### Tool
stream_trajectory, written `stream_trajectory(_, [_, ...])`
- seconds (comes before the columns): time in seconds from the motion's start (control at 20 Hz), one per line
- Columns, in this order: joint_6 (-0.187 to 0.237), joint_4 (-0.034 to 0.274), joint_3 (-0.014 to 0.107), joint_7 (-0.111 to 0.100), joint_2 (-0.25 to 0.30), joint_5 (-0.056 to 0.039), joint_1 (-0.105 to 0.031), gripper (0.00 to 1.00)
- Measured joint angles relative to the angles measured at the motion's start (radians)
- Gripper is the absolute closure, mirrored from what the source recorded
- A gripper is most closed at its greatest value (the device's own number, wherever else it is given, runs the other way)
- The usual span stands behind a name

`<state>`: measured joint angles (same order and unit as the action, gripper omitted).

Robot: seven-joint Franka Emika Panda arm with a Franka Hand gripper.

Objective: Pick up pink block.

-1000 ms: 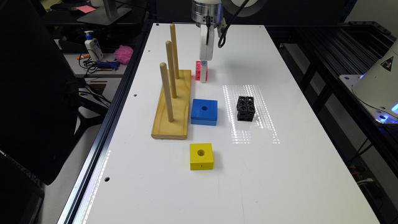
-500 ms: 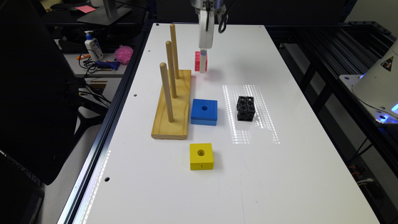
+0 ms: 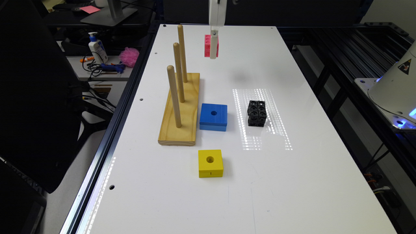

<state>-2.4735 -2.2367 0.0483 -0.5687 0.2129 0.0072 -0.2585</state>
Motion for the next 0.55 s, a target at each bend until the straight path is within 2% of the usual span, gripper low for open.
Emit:
stream_trajectory(0.3, [0.069,0.001,0.000,0.000,-0.074,0.0000,0.000,1.00])
stream_trajectory(0.55, [0.092,0.001,0.000,0.000,-0.104,0.0000,0.000,1.00])
